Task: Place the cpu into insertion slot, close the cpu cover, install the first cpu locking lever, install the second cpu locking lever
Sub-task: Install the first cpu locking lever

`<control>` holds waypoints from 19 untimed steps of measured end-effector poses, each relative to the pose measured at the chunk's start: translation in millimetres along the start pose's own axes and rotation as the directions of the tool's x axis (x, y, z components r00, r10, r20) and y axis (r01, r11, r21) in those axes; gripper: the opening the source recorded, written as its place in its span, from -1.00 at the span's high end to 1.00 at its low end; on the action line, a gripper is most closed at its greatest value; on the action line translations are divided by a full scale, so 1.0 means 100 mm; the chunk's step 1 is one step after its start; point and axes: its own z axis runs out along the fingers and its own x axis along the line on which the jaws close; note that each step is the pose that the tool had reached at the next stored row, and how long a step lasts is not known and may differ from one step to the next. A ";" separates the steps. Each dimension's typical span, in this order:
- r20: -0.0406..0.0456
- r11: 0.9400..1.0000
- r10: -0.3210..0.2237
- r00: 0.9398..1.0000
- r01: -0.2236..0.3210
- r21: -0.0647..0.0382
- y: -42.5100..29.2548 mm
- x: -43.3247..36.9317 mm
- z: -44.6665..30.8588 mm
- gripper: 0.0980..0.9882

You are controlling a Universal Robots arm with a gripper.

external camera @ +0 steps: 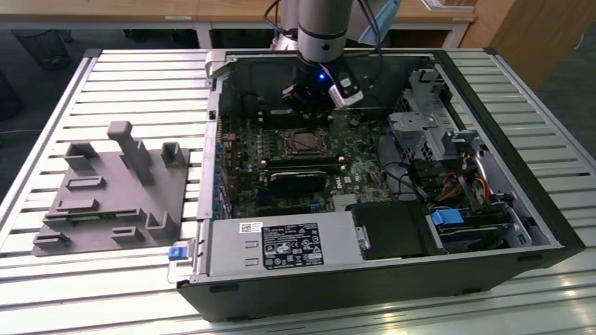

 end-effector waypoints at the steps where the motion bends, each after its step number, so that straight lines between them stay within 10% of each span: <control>1: 0.000 1.000 0.000 1.000 0.000 0.004 -0.001 0.000 0.003 0.98; 19: 0.000 1.000 0.000 1.000 0.000 0.025 -0.002 0.001 0.015 0.98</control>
